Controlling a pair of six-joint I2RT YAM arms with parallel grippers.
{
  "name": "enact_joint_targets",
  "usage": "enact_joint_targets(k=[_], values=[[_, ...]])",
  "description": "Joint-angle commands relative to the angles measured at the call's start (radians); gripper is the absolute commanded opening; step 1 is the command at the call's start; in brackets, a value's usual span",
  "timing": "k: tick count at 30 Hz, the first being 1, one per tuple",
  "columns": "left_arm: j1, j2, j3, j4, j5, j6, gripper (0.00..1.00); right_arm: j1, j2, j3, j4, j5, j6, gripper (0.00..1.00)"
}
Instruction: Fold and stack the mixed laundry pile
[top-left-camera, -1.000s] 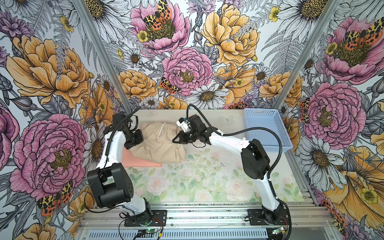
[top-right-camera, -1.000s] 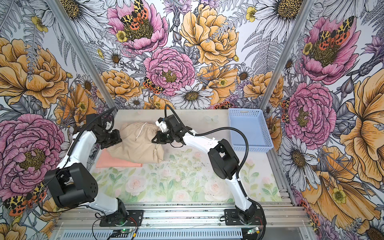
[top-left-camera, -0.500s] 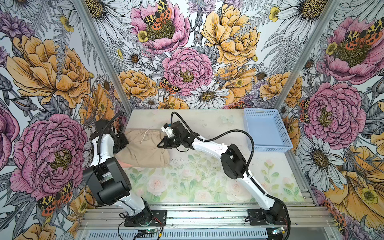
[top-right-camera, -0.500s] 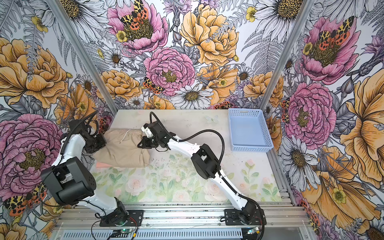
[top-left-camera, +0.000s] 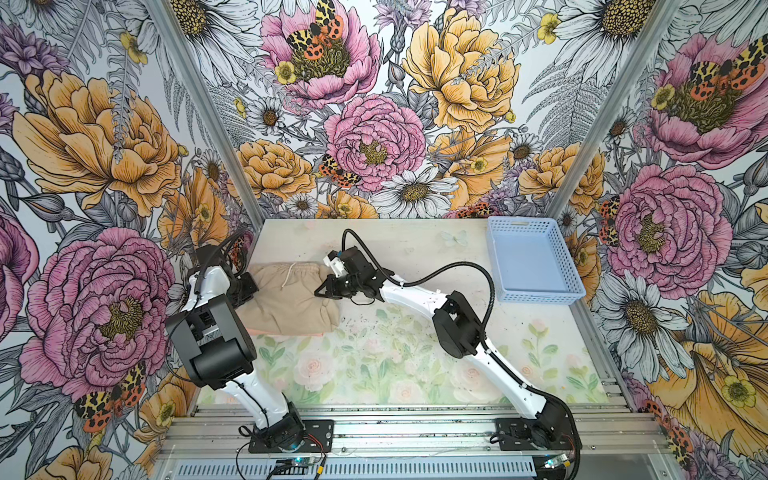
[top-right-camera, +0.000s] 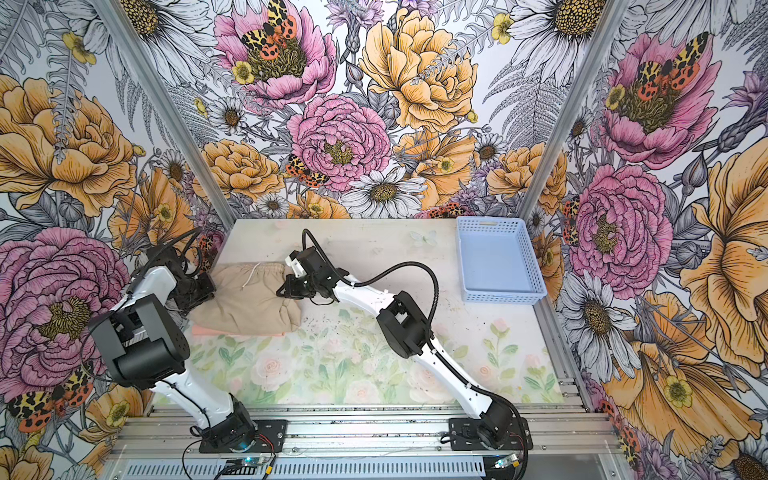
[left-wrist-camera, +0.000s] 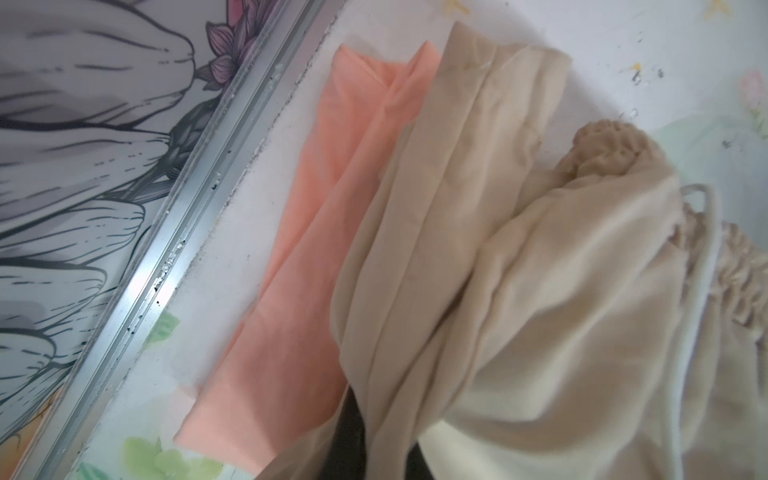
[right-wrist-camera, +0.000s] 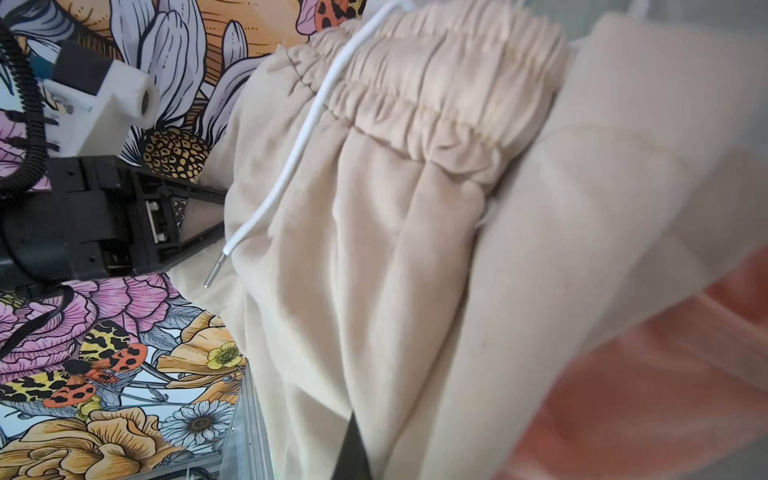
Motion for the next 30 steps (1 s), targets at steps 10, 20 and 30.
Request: enact_joint_targets(k=[10,20,30], values=[[0.014,0.06,0.035,0.056,-0.101,-0.003,0.27,-0.03,-0.037,-0.059,-0.001,0.025,0.008,0.32],[-0.024,-0.147,-0.035,0.08,-0.072,-0.027,0.92,-0.07,-0.336,-0.359,0.001,0.064,-0.117,0.7],[-0.155,-0.417,-0.202,0.203,0.039,-0.06,0.99,-0.153,-0.723,-0.782,-0.001,0.171,-0.281,0.89]])
